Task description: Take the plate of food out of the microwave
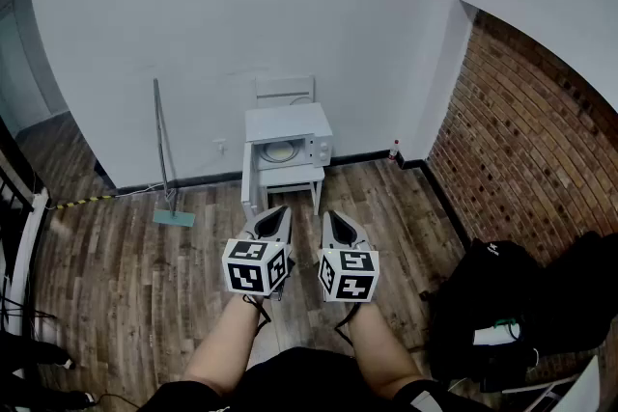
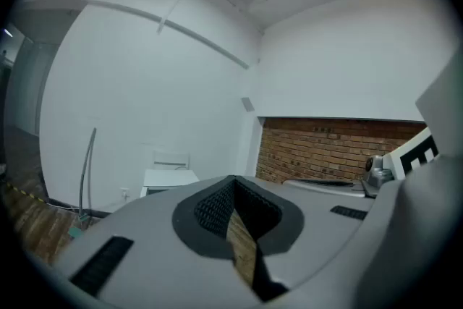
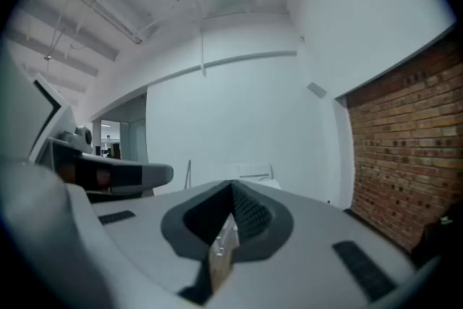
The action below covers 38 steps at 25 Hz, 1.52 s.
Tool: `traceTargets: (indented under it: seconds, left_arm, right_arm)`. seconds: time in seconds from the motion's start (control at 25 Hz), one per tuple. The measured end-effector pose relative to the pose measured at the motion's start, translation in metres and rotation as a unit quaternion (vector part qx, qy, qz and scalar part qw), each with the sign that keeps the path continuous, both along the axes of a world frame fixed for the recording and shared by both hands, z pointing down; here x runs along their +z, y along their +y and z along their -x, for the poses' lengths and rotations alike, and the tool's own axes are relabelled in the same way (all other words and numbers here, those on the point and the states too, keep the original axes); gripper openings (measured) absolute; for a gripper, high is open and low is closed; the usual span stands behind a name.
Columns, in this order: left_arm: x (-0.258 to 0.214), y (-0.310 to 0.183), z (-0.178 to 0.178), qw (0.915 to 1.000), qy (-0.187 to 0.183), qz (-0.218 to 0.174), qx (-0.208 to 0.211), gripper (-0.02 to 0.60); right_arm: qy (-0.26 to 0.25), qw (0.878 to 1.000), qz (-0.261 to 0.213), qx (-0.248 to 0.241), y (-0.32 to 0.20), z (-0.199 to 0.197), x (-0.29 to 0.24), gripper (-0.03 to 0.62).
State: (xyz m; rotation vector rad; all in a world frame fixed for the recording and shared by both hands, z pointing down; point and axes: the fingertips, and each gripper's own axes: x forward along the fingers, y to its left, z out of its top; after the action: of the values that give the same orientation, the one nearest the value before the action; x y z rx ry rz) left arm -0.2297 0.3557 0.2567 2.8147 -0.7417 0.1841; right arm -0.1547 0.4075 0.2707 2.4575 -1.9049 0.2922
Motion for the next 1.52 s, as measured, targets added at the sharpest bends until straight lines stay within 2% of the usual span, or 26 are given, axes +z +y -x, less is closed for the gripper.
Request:
traceTargets:
  seconds: [0.4,0.88,1.08,1.32,1.52]
  left_arm:
    - [0.012,-0.001,-0.016,0.9998,-0.015,0.007,-0.008,-0.005]
    - [0.007,0.02,-0.087,0.9995,-0.005,0.007,-0.031,-0.005]
    - [0.021,0.024,-0.109,0.9991,-0.022,0.015,-0.033,-0.005]
    - [0.035,-0.007,-0.128,0.9988,-0.018,0.031,-0.035,-0.005]
    - [0.039,-0.059,-0.149,0.9992,-0.017,0.029,-0.024,-0.005]
  right_arm:
    - [-0.015,1.0,-0.007,-0.005,-0.001,-0.018,0.006,0.006]
    - [0.016,0.999,0.002,-0.036,0.021,-0.084,0.008,0.006]
    - [0.001,0.999,0.008,-0.032,0.023,-0.113,0.016,0.006]
    - [0.012,0.999,0.019,-0.03,0.002,-0.131,0.03,0.006]
    - [0.019,0.999,0.019,-0.02,-0.051,-0.154,0.03,0.006]
